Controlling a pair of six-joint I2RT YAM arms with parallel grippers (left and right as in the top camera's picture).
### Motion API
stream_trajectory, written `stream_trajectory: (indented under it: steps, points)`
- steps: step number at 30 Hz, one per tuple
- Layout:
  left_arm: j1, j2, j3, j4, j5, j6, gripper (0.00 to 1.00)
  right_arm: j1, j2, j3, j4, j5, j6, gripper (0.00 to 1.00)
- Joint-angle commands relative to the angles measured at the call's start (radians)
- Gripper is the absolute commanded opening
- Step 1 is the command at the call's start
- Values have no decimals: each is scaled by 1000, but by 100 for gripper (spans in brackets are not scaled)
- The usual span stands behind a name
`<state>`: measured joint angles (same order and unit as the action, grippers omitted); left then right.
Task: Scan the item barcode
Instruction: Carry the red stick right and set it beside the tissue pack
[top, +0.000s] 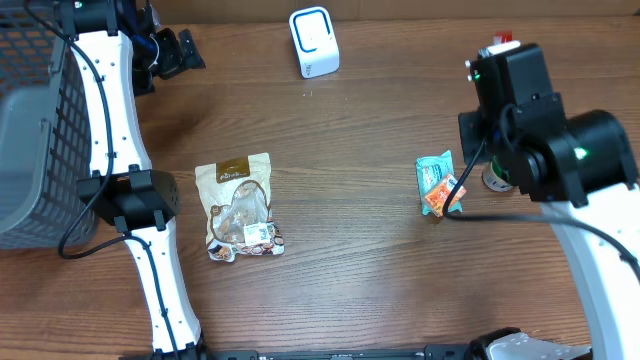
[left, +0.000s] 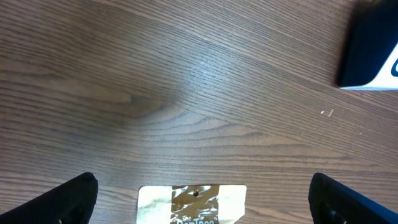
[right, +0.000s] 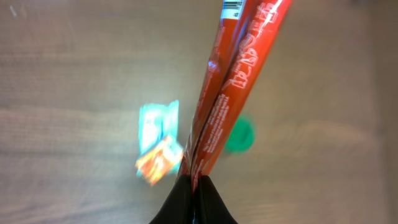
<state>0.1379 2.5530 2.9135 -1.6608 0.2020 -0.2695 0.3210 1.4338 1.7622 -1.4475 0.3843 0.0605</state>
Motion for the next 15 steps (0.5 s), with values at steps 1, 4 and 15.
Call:
stream_trajectory:
  steps: [1,4,15]
  points:
    - [-2,-7,18,0,-3,4,100,-53,21,-124,18,-117,127,4]
    - [-2,-7,18,0,-3,4,100,-74,37,-226,53,-116,151,4]
    - [-2,-7,18,0,-3,4,100,-93,106,-545,344,-14,156,4]
